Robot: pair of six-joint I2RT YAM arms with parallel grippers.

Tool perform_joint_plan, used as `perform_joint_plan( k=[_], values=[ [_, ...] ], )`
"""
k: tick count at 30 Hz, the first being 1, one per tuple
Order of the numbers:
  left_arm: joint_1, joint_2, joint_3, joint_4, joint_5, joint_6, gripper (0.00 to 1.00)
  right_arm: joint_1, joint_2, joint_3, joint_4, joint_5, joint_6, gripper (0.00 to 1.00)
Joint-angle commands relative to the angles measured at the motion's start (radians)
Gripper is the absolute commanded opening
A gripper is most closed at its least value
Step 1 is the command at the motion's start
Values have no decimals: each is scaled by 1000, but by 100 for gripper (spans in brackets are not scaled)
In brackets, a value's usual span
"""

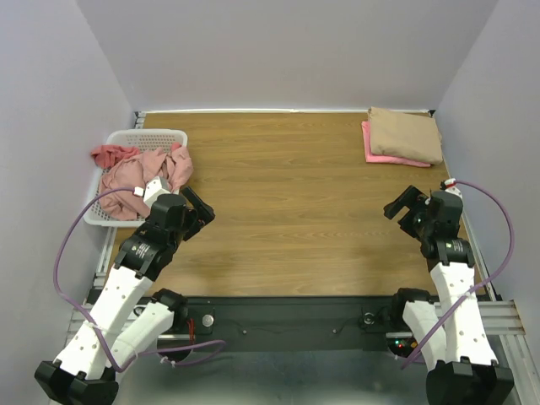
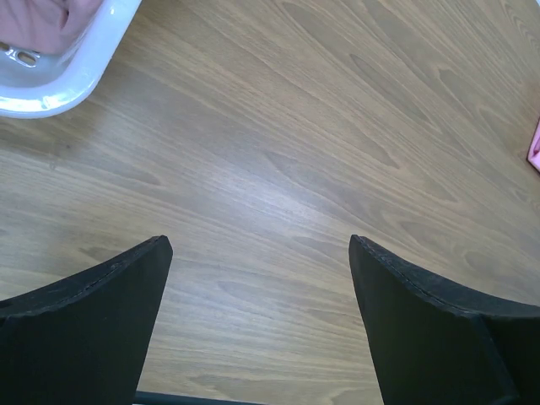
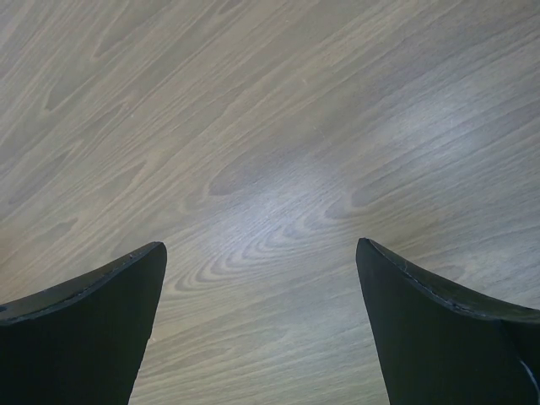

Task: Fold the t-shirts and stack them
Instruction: Grab the tshirt from the pile

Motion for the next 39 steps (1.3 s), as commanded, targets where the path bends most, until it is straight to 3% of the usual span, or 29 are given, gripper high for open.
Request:
perform_joint_plan(
  k=[1,7,12,17,24,27,29,30,31,32,39],
  values=[
    [0,7,-4,2,-33,-11,99,-4,-12,9,26,18,9,100],
    [9,159,77,-15,-212,-71,99,-4,-8,2,24,44,14,100],
    [124,381,324,-64,-330,-27,99,-2,0,4,23,28,0,100],
    [346,541,428,-27,-264,53,99,-2,11,4,23,28,0,100],
    [508,705,485,63,-88,127,98,-2,20,1,23,35,1,100],
    [531,770,500,87,-30,143,88,-2,25,1,23,32,-2,100],
    [542,803,514,91,-16,154,66,-4,25,2,23,33,-3,100],
    [546,819,520,85,-1,159,33,-4,25,2,23,32,-3,100],
    [548,825,528,76,4,159,12,-4,26,2,23,35,-3,100],
    [550,825,552,44,18,150,0,-4,25,1,23,33,-3,100],
    [546,652,695,16,119,189,0,-2,20,2,24,30,-5,100]
  ],
)
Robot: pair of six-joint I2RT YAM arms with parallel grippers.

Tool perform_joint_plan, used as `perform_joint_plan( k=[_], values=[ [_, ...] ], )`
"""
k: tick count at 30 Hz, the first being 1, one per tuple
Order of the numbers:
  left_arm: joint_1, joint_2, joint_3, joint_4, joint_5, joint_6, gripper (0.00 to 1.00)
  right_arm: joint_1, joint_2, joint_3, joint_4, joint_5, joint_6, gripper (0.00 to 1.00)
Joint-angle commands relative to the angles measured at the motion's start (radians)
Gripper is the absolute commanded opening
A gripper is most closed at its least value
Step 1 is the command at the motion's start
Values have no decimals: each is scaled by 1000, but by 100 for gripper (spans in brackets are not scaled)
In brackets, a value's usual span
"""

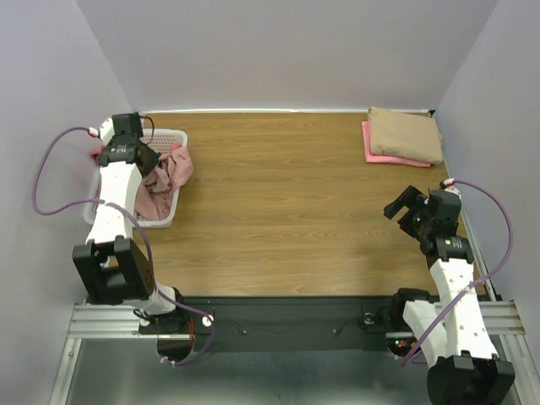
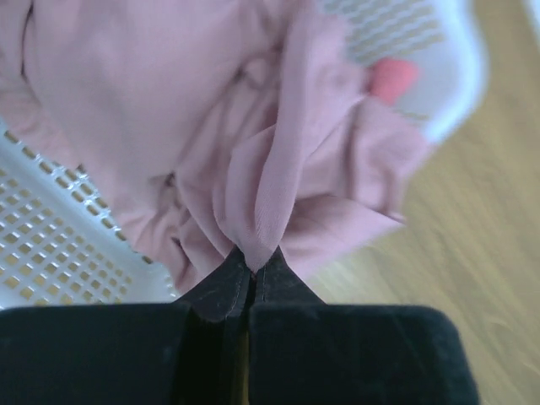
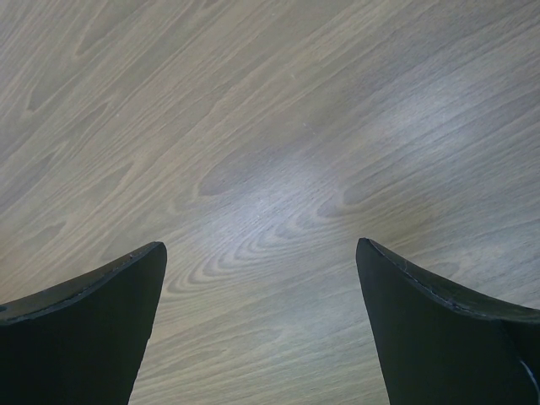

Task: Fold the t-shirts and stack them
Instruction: Grab the tshirt from the pile, then move the tshirt to the center of the board

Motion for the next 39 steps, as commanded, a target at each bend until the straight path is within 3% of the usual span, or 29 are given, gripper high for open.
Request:
perform_joint_plan(
  k=[1,5,9,12,13,20,23,25,29,34,38,39],
  values=[
    [-6,-208,158,10,88,47,0,-2,-8,2,25,4,-11,100],
    [-116,-266,305,40,151,98,0,-4,-7,4,25,-32,-16,100],
    [-388,-253,437,88,258,145,0,-4,-5,4,25,-22,-14,100],
    [-533,-229,502,141,310,167,0,-4,-4,4,25,-12,-11,100],
    [-627,-208,543,155,304,178,0,-4,-4,4,25,-11,-11,100],
    [-915,-90,716,198,294,205,0,-4,-5,4,25,-6,-11,100],
    [-1010,6,834,206,272,225,0,-4,-1,4,23,19,-11,100],
    [-1085,105,1038,182,274,254,0,-4,-4,4,21,21,-10,100],
    [-1168,205,1151,194,301,290,0,-4,-11,5,23,40,-8,100],
    [-1178,166,1067,250,265,287,0,-4,-17,4,23,50,-5,100],
    [-1176,19,848,245,20,261,0,-4,-20,7,21,50,-7,100],
    [-1170,-11,785,206,-124,238,0,-4,-25,7,20,52,-8,100]
  ],
)
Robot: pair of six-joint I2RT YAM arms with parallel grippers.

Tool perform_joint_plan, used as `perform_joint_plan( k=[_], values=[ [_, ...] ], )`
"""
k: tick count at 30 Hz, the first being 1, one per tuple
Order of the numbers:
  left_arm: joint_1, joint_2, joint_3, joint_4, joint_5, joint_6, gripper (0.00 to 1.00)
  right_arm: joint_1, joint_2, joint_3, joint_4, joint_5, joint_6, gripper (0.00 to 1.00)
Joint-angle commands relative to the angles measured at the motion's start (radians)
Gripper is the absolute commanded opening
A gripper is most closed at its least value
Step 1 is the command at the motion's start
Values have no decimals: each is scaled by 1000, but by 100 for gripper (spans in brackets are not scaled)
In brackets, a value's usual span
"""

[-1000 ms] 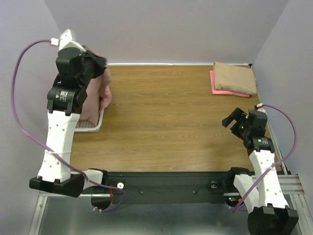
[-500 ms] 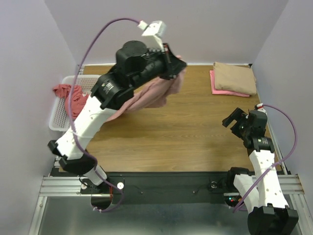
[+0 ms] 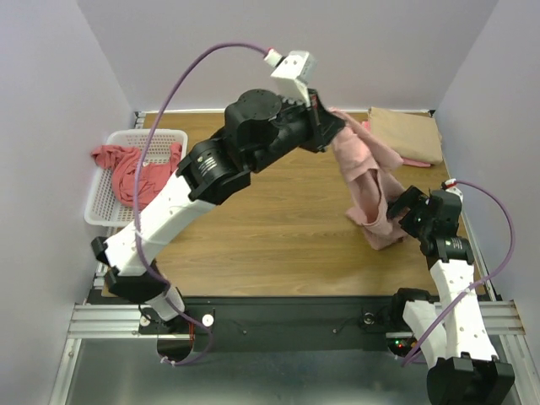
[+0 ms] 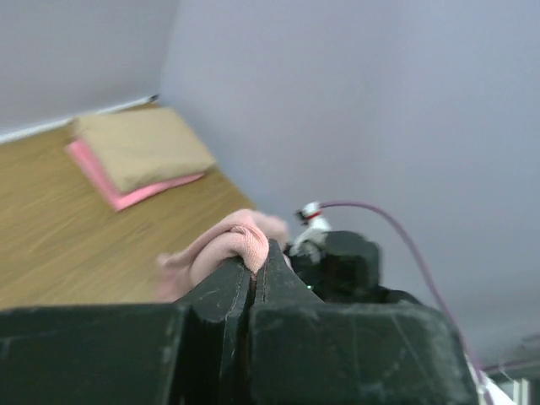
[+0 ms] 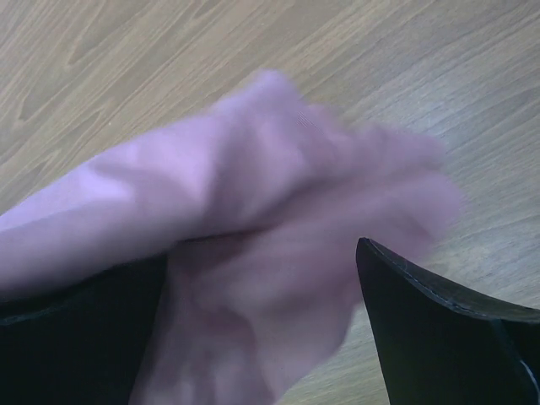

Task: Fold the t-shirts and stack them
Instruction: Move the tshirt to the center of the board, then flatten the tshirt out

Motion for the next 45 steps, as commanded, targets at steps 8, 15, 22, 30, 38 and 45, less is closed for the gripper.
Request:
perform_joint_plan(
  k=[8,15,22,30,38,45],
  values=[
    [428,-522,-1121,134,-265,-385,21,-4,-20,15,14,-8,-18,100],
    [554,-450,-1254,32,-250,-389,99,-4,6,15,5,-97,-23,100],
    [548,-493,-1400,98,-106,-395,99,-4,37,-37,-9,-210,31,100],
    [243,-499,-1593,190,-34,-591,98,-4,30,-25,-52,-97,117,100],
    [-38,-411,-1615,258,-58,-806,95,-4,24,-24,-61,-39,146,100],
    [-36,-251,-1515,180,-189,-852,91,-4,0,-33,-63,-63,149,100]
  ],
)
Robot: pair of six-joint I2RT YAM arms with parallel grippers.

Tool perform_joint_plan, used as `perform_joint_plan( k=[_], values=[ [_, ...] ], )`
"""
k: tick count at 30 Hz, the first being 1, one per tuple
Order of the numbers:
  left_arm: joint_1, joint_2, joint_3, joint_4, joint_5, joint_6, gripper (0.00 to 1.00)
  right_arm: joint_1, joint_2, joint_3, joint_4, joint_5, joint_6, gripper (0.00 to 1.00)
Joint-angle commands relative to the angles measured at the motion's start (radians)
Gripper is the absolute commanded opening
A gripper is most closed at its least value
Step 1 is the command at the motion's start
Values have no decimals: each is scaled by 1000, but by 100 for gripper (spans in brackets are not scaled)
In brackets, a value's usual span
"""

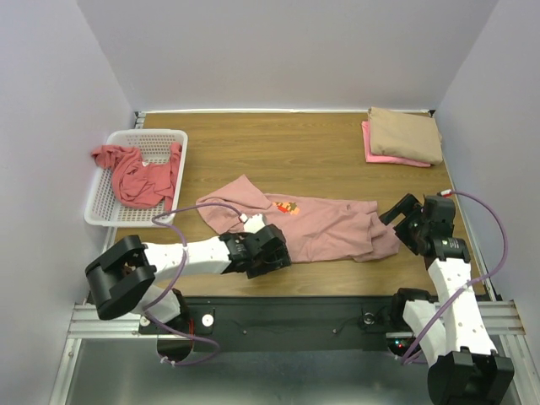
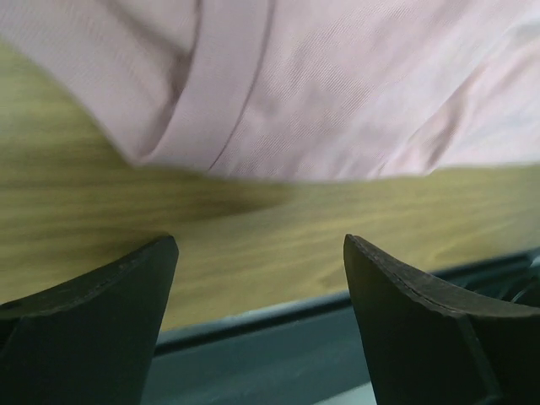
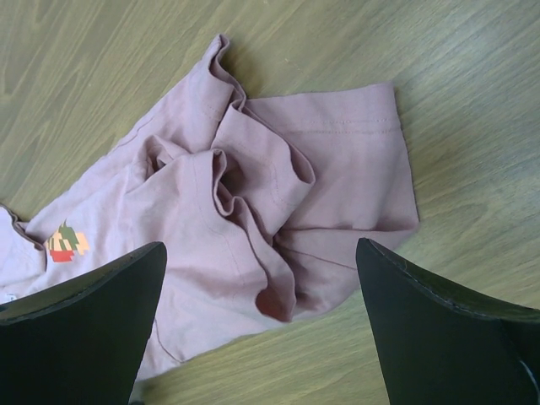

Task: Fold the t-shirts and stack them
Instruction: Flatten the tshirt out

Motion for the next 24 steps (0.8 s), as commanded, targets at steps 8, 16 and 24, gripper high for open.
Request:
perform_joint_plan(
  k=[8,16,24],
  values=[
    [75,161,126,-31,-124,-41,77,-4,-20,6,7,1,17,100],
    [134,159,109,-50,-121,-20,0,-4,-11,6,6,3,17,100],
    [348,-169,-52,-83,-113,70,0,-4,3,-7,-28,2,42,100]
  ],
)
